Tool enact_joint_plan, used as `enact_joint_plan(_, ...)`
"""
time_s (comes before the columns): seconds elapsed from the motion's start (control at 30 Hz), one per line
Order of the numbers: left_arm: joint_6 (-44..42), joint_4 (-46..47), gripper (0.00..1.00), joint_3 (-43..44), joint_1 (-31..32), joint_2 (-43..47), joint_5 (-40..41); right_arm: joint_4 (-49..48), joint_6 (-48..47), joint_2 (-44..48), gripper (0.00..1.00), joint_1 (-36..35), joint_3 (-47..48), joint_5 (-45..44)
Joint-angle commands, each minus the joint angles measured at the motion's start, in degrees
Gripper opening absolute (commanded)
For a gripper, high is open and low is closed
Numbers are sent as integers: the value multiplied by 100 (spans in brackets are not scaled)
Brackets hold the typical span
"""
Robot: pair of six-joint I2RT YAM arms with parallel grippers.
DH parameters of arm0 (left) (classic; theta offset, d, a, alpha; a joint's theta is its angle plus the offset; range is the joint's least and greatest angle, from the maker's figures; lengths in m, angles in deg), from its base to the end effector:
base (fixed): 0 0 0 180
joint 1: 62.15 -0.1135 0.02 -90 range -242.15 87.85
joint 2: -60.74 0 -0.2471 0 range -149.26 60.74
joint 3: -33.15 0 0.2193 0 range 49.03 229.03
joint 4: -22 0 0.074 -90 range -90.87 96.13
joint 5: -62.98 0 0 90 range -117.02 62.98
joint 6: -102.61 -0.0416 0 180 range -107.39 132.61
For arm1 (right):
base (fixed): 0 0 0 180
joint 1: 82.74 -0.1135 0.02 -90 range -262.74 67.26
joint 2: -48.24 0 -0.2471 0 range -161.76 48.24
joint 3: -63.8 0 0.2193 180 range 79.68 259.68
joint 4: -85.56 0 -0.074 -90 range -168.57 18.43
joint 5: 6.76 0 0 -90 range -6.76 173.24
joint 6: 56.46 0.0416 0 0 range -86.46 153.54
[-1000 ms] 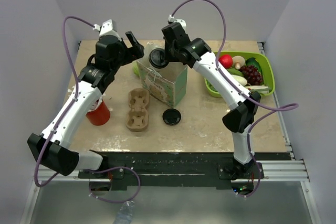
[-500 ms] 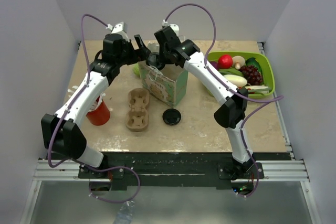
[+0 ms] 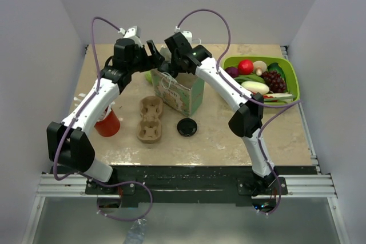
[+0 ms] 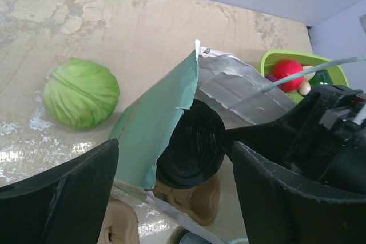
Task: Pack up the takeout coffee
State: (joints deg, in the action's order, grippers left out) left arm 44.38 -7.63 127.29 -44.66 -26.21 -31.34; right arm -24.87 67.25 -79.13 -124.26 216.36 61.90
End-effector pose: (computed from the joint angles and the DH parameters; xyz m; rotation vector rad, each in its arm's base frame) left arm 0.3149 -0.1025 0.3436 -0.2001 2.0064 -0.6311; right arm 0.3462 0.2863 0.3244 0.0250 2.2923 0.2456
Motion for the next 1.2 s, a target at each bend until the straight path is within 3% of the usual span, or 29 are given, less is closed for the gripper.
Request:
enact_joint_plan(0.0,-171,286,82,-30,-45,-84,-122,36,179,-121,0,-41,254,-28)
enact_joint_plan(1.0,-408,260,74,-30,-45,-225,-438,-34,373,-596,0,-41,148,165)
enact_joint_plan(1.17,-408,233,74,-12,-45,-234,-456,-69,399,-552,10,-49,139,210)
